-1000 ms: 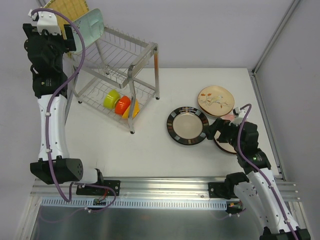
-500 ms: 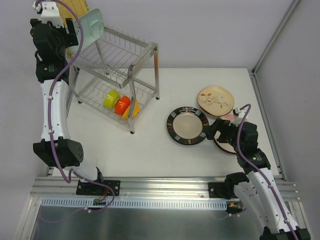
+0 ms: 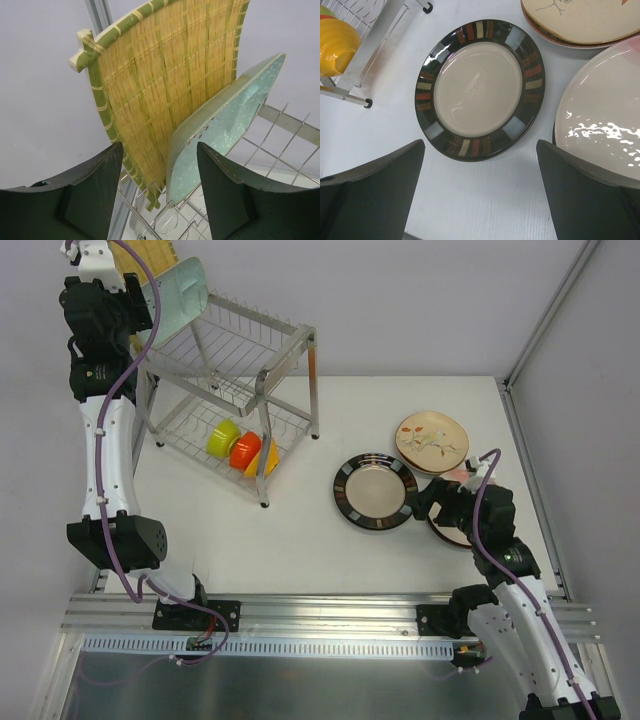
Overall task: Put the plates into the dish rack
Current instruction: Insert the plate into the dish rack
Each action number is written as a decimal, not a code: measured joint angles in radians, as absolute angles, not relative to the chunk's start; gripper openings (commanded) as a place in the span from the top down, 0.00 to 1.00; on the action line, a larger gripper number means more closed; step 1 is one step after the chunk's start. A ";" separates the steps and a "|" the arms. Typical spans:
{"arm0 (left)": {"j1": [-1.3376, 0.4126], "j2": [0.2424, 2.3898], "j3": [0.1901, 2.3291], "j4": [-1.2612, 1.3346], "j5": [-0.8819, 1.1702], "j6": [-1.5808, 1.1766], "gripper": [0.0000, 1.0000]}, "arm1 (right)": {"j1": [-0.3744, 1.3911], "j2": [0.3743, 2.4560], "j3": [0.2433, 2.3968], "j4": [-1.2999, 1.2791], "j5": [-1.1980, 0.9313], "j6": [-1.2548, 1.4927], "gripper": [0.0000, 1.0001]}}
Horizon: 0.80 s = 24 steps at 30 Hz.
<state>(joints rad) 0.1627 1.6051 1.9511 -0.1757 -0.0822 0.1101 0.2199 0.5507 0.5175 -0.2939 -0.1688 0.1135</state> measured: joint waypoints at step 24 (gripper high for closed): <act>0.163 1.633 2.026 -0.338 -0.082 0.030 0.42 | 0.220 0.549 0.500 -0.292 -0.168 0.112 0.00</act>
